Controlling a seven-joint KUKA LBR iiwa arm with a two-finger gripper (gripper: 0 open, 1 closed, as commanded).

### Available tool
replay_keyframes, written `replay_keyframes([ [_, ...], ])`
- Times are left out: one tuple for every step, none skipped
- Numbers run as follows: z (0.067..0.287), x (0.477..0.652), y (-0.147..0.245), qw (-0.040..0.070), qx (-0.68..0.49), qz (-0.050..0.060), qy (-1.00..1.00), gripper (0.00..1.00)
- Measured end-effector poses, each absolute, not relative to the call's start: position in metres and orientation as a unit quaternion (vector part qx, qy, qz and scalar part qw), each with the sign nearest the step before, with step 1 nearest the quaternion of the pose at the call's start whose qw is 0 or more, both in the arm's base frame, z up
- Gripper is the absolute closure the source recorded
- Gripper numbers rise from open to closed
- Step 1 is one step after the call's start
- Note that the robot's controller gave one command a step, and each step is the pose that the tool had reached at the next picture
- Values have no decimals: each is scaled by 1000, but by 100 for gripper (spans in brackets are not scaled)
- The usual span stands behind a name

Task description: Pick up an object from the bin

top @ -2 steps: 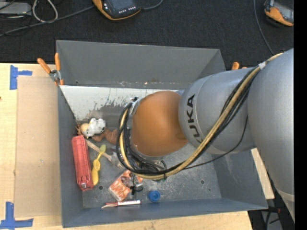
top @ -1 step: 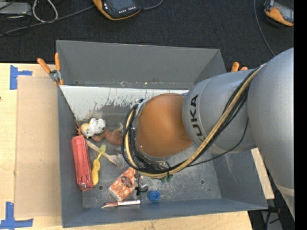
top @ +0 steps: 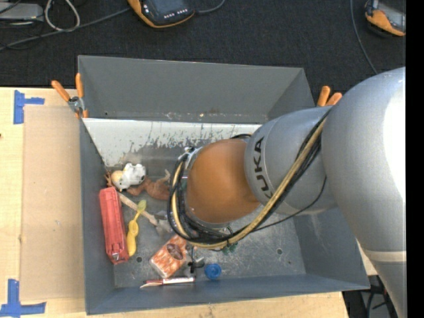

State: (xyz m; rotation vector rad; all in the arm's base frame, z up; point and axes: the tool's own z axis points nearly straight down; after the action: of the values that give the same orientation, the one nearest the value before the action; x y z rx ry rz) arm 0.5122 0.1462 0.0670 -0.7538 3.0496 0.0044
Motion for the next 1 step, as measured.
replay_keyframes([
  [69,502,142,-2,-165,1,986,100],
])
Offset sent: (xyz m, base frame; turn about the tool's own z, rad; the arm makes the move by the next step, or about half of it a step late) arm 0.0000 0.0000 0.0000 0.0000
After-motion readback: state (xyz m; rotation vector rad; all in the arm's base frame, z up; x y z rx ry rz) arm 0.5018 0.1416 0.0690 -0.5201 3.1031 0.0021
